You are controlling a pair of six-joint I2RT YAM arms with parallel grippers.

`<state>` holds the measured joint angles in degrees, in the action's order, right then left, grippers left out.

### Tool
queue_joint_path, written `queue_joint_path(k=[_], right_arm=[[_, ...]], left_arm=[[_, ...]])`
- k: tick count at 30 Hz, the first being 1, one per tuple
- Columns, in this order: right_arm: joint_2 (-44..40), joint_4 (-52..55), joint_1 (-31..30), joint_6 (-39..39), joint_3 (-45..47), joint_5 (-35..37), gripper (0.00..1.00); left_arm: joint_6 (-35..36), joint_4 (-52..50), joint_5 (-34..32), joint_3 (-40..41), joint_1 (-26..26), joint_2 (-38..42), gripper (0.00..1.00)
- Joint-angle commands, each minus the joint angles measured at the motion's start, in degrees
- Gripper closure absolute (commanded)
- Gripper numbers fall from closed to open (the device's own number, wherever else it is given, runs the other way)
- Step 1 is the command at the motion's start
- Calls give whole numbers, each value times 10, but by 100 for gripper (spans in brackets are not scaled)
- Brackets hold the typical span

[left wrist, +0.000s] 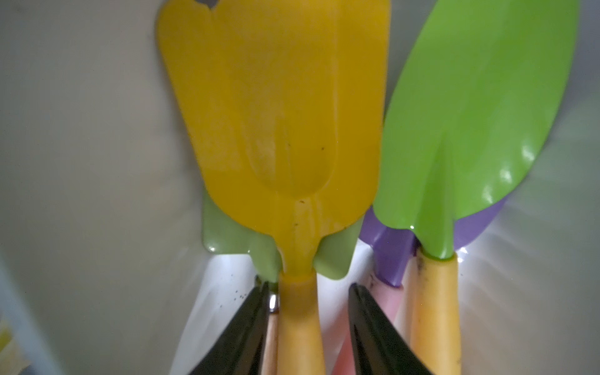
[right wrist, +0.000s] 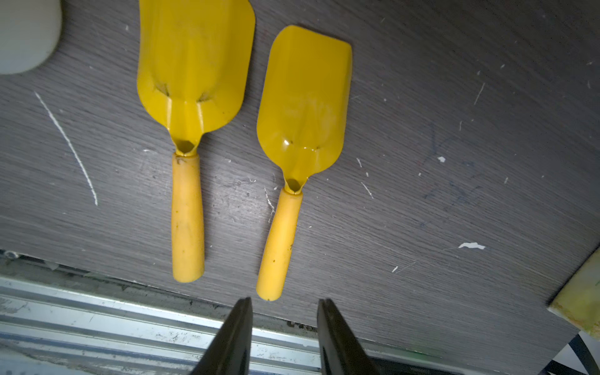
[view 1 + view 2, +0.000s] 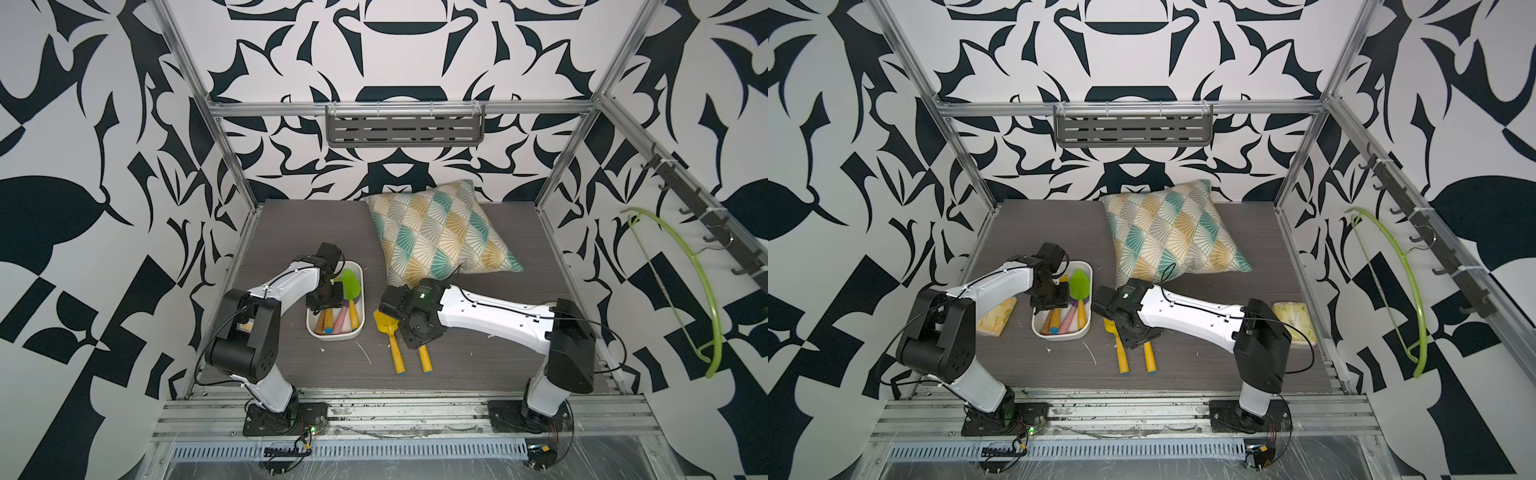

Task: Take the shovel out of the storage box
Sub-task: Pick up the shovel from the storage box.

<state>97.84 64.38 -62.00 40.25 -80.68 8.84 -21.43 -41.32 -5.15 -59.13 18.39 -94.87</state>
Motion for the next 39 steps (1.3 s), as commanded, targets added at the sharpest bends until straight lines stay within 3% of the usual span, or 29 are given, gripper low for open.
queue_joint_path(k=[1, 5, 13, 15, 18, 22, 25, 27, 31, 33, 37, 39], right_arm=[[-16, -2, 2, -5, 10, 13, 61], [-24, -9, 2, -4, 24, 10, 62], [-55, -17, 3, -8, 24, 47, 62], [-62, -24, 7, -13, 21, 51, 62], [-95, -78, 22, -29, 40, 41, 62], [-167, -222, 88, -51, 112, -78, 58], [-220, -345, 160, -53, 172, -211, 50], [-247, -409, 197, -53, 198, -278, 40], [-257, -497, 259, -47, 206, -419, 38], [-248, -551, 273, -28, 203, -480, 38], [-218, -655, 279, 14, 189, -553, 39], [-198, -699, 280, 32, 178, -569, 39]], left_arm=[[-4, -7, 3, -3, 2, -27, 62], [-9, -2, 11, 0, 2, -41, 65], [-6, -12, 14, -27, 2, -5, 90], [-9, -20, 22, -40, 2, 4, 91], [-14, -20, 47, -59, 0, 28, 100], [-30, 19, 128, -88, -2, 83, 100], [-67, 90, 226, -95, -4, 120, 100], [-116, 173, 296, -80, -4, 140, 100], [-258, 402, 423, -31, -2, 149, 100], [-328, 510, 448, -7, 2, 149, 100], [-352, 576, 441, 11, 25, 155, 100], [-400, 661, 455, 40, 30, 150, 100]])
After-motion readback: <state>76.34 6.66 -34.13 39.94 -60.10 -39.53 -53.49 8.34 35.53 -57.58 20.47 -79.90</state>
